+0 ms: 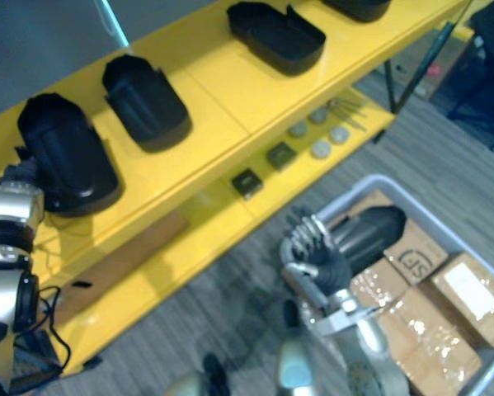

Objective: Walk over and take plastic housings, then place them on the shelf

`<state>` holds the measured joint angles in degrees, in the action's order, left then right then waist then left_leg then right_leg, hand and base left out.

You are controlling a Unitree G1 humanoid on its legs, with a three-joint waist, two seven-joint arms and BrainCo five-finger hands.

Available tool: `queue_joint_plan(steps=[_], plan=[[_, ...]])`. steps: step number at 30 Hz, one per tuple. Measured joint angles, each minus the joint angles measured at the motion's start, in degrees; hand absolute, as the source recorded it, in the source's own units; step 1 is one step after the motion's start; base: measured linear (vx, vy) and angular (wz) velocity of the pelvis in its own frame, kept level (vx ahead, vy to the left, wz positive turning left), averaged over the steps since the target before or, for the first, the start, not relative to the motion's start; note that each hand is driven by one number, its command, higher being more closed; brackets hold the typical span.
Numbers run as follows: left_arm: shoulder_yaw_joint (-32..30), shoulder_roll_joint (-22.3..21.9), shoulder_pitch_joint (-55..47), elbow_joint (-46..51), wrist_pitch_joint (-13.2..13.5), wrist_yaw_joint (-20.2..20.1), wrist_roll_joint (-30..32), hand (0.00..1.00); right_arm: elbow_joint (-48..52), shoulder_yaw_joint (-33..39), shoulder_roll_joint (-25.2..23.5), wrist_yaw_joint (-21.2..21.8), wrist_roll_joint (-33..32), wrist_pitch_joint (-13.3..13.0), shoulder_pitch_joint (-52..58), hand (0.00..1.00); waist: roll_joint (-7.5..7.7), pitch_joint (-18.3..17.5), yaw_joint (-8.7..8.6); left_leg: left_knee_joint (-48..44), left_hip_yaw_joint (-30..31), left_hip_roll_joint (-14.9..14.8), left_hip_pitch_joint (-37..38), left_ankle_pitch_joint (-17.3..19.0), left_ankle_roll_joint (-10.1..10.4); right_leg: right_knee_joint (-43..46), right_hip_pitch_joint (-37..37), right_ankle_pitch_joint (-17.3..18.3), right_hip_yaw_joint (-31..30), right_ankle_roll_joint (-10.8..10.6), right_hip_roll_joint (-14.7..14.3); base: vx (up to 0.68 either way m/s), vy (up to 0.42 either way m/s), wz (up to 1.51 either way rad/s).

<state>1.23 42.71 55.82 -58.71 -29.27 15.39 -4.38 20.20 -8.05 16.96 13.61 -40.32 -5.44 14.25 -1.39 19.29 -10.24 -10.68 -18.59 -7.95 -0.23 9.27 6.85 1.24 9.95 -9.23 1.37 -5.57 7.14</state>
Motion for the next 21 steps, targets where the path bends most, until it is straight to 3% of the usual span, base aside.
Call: queue_joint_plan(steps=[6, 11, 21], plan=[[-0.07, 0.54, 1.64, 0.0, -0.79, 2.46, -1.92, 1.0, 0.03, -1.07, 0.21, -2.18, 0.01, -0.63, 0.04, 0.0, -0.25, 3.29, -0.06, -1.98, -0.01, -0.37, -1.33, 1.15, -0.32, 1.07, 0.44, 0.36, 0.01, 0.2, -0.03, -0.04, -0.003, 0.01], [-0.06, 1.2, 1.62, -0.05, -2.1, 3.03, -1.89, 1.0, 0.03, -1.61, 0.24, -2.63, 0.06, -0.69, 0.22, 0.0, -0.68, 3.74, -0.09, -2.05, -0.1, -0.28, -1.82, 1.2, -0.32, 1.37, 1.13, 0.21, -0.09, -0.01, 0.05, -0.02, -0.001, 0.0], [-0.6, 2.93, 0.82, -1.59, -2.07, 1.85, -1.26, 1.0, 0.03, -2.52, 0.31, -2.3, 0.06, -0.83, 0.5, 0.0, -0.94, 3.87, 0.04, -2.02, -0.55, -0.17, -0.63, 1.11, -0.31, 2.61, 1.12, 1.08, -0.49, 0.0, 0.08, 0.01, 0.005, -0.01]])
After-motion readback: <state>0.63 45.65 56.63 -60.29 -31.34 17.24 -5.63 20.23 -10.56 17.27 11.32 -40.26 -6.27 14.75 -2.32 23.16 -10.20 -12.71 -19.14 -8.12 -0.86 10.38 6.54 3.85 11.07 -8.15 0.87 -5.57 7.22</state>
